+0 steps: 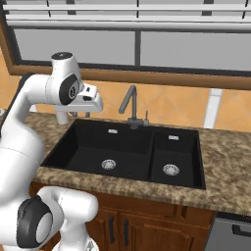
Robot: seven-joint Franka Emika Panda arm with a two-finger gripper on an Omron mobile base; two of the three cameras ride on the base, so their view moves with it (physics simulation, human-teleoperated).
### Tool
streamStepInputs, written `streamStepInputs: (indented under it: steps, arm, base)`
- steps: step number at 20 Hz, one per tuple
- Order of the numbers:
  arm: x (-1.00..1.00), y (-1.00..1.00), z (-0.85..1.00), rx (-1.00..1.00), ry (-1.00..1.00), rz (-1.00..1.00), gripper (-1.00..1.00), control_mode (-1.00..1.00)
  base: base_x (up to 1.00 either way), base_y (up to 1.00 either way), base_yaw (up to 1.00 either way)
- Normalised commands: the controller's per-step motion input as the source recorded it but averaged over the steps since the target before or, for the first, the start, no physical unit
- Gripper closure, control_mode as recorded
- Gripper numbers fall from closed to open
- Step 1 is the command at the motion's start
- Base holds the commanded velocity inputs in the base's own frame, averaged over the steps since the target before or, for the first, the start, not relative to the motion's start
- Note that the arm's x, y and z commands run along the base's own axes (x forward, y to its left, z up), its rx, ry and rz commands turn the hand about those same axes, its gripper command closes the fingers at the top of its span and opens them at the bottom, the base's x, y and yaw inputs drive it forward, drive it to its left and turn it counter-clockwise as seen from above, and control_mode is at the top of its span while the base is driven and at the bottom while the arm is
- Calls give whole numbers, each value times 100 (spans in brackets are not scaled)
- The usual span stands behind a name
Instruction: Navigate to the stove.
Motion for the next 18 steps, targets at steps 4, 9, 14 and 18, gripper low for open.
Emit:
streamStepInputs:
  steps: [4, 9, 14, 18]
  arm:
    - [0, 0, 0, 0, 0, 0, -100, 100]
    - [0, 0, 0, 0, 0, 0, -100, 100]
    - [0, 0, 0, 0, 0, 0, -100, 100]
    - [0, 0, 0, 0, 0, 0, -100, 100]
  base:
    - [0, 0, 0]
    - [-13, 0, 0]
    - [-100, 0, -7]
    - [-100, 0, -13]
